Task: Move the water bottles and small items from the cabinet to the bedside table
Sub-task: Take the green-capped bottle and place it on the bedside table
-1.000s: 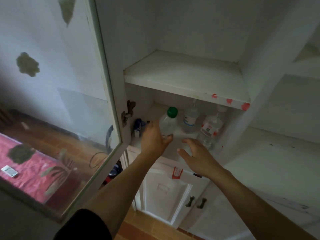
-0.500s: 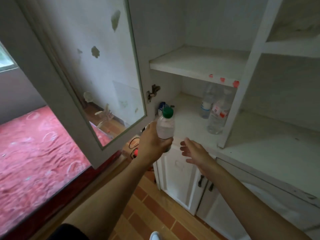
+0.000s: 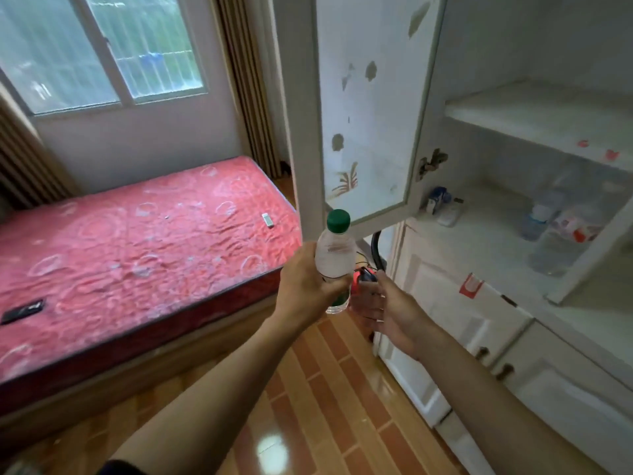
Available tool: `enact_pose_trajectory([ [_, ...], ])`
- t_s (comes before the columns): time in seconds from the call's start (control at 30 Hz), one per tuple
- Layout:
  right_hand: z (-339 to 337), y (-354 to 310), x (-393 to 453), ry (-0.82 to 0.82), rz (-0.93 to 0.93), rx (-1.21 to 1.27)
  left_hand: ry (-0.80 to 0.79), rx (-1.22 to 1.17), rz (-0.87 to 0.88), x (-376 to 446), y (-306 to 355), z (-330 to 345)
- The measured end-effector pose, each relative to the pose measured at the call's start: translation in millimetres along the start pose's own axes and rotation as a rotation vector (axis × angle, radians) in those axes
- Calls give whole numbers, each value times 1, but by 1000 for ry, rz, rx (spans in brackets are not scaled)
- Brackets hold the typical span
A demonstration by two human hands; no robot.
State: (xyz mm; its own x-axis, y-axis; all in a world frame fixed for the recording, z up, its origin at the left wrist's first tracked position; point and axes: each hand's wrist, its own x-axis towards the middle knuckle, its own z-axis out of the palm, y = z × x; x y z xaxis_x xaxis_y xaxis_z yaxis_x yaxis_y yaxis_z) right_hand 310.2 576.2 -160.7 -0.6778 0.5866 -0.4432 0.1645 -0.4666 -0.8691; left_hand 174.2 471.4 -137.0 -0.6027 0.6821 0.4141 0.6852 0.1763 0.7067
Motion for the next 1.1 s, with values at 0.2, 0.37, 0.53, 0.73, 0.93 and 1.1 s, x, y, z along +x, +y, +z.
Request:
enact_pose_trajectory([
  [0.2, 103, 37, -6, -151, 58, -69, 113, 37, -109, -51, -48, -98],
  [0.37, 198, 77, -26, -231, 112, -102, 211, 58, -179, -104, -96, -185],
  [0.53, 297, 110, -50, -342, 131, -238, 324, 76, -262, -166, -137, -266],
  [0.73, 394, 150, -67, -490, 195, -323, 460, 142, -381, -226, -180, -349],
  [0.93, 483, 179, -57, -627, 276, -405, 596, 254, -516, -262, -222, -413],
  [1.1, 561, 203, -37, -777, 327, -452, 662, 347, -635, -275, -262, -464],
])
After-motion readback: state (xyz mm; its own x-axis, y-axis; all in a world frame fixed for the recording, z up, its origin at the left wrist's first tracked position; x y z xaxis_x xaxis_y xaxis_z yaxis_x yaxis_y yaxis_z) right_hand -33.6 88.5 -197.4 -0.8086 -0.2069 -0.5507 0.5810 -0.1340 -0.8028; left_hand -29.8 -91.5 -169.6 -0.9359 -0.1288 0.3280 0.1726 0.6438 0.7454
